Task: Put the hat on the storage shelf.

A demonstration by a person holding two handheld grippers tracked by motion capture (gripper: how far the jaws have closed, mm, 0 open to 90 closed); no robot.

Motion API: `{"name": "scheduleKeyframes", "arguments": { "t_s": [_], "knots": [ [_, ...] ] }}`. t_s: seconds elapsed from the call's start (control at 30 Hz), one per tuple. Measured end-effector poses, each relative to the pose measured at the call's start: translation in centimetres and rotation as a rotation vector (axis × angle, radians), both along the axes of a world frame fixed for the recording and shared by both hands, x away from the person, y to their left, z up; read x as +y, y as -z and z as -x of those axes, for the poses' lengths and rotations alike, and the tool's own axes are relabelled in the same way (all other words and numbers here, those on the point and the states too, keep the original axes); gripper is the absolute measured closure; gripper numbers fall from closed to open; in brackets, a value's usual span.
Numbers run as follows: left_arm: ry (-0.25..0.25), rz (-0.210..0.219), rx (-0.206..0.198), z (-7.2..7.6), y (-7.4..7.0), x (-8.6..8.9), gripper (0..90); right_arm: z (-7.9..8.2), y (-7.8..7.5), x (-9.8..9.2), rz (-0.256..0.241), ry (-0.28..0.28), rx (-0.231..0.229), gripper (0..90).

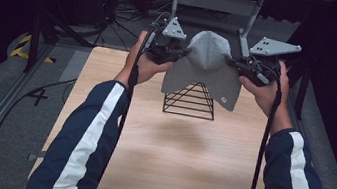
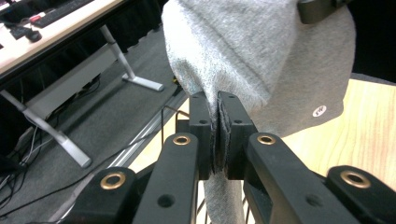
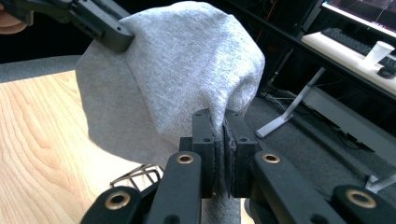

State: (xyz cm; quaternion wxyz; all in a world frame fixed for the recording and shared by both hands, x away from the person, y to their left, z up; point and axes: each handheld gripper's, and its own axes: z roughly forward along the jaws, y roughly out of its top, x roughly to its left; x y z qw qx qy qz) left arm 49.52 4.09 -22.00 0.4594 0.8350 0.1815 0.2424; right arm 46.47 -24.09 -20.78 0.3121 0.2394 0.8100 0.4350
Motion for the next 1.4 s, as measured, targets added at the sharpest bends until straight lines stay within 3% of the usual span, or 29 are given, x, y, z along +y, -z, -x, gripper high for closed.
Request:
{"name": "scheduleKeyframes", "arguments": {
  "t_s": [0.23, 0.37, 0.5, 0.6, 0.7, 0.9, 1.07, 1.4],
  "knots": [
    [-0.031, 0.006, 0.009, -1.1, 1.2, 0.1, 85.3, -0.9, 1.0, 0.3, -0.009, 0.008, 0.011, 84.6],
    [-0.045, -0.012, 0.016, -1.7, 2.3, 0.0, 85.3, -1.8, 1.8, 0.4, -0.008, 0.010, 0.025, 84.6],
    [-0.031, -0.008, 0.044, -2.1, 4.2, -0.2, 85.3, -2.6, 3.1, 0.0, 0.001, 0.013, 0.052, 84.6],
    [-0.017, -0.028, 0.057, -2.1, 5.6, -0.5, 85.2, -3.0, 4.1, -0.4, 0.009, 0.021, 0.078, 84.5],
    [-0.018, -0.009, 0.079, -2.2, 7.0, -0.5, 85.2, -3.4, 5.2, -0.7, 0.018, 0.025, 0.099, 84.5],
    [-0.029, -0.033, 0.092, -2.4, 8.8, -0.4, 85.3, -3.5, 7.1, -0.5, 0.019, 0.001, 0.129, 84.5],
    [-0.038, -0.040, 0.102, -2.4, 9.4, -0.2, 85.3, -3.6, 8.6, -0.4, 0.018, -0.009, 0.150, 84.5],
    [-0.028, -0.111, 0.122, -2.0, 11.9, -1.0, 85.2, -3.6, 12.3, -0.4, 0.029, -0.004, 0.213, 84.5]
  ]
}}
